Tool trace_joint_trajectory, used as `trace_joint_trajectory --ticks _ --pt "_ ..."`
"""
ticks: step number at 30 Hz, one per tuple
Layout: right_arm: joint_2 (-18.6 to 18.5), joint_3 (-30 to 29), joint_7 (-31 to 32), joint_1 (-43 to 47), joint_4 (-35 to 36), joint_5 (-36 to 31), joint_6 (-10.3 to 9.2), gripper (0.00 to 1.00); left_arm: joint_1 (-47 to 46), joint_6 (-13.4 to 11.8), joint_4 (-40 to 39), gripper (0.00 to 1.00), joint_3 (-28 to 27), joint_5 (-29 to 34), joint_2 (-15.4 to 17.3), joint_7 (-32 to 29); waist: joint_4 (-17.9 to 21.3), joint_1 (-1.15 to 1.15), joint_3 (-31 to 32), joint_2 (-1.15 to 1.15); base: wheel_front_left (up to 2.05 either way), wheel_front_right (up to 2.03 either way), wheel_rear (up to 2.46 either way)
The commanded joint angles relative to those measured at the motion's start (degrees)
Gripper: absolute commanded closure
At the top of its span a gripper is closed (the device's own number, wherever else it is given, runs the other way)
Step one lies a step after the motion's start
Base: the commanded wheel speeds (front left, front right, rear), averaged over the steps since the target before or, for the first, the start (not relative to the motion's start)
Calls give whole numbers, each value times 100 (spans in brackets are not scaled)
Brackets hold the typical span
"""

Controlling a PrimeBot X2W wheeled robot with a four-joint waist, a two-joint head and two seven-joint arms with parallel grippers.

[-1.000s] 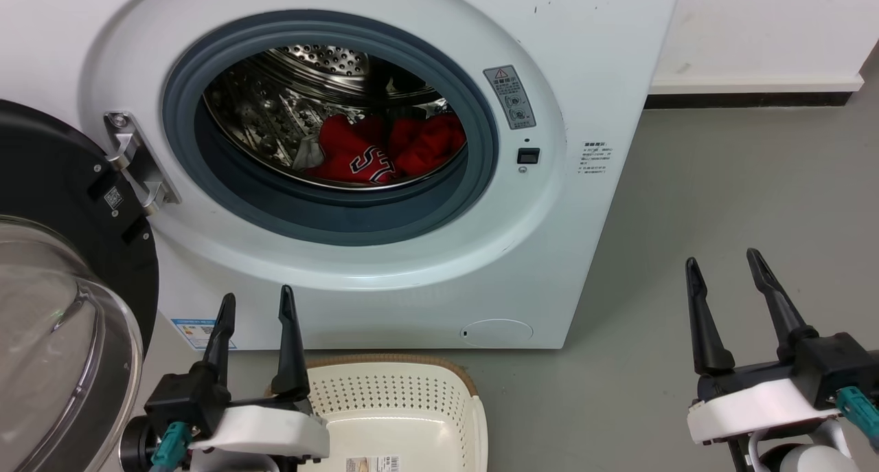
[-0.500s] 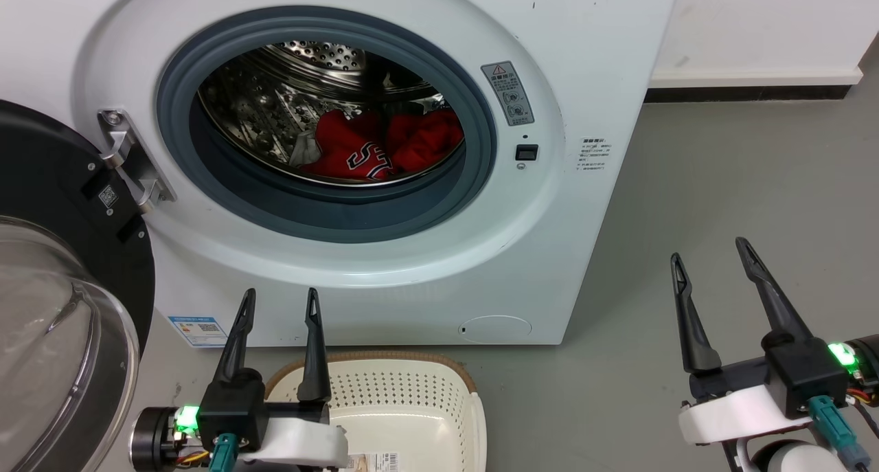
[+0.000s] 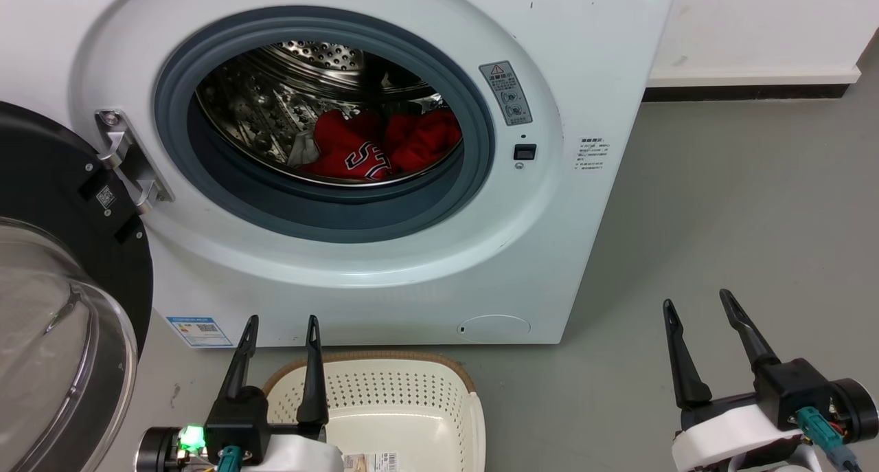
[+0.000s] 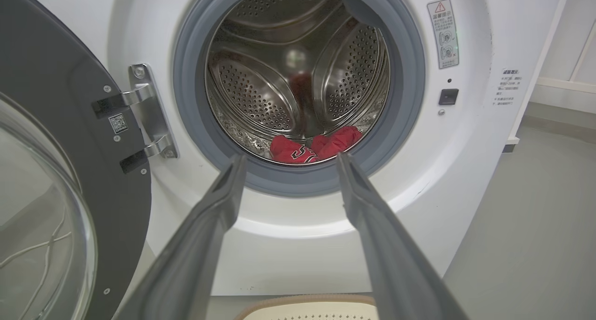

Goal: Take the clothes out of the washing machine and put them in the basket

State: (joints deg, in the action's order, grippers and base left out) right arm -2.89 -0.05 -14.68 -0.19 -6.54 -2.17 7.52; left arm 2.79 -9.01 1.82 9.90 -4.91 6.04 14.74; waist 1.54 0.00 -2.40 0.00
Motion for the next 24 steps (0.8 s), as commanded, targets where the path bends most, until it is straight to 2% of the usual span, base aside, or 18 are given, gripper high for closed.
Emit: trace_joint_trajectory --ticks 1,10,19,24 --pt "3 -12 -52 -111 -35 -122 -6 0 28 43 14 0 -43 174 -43 46 7 0 -6 0 0 0 0" --pt "3 -65 -54 -128 -101 -167 -6 0 34 186 94 0 -167 343 -148 50 6 0 0 0 0 0 0" --pt "5 -265 -53 -402 -273 10 -6 0 -109 592 168 0 -396 202 -88 49 461 0 -361 0 0 0 0" --pt "5 -199 -53 -679 -207 222 -6 0 -714 1007 285 0 -731 281 412 48 904 0 -1099 0 0 0 0"
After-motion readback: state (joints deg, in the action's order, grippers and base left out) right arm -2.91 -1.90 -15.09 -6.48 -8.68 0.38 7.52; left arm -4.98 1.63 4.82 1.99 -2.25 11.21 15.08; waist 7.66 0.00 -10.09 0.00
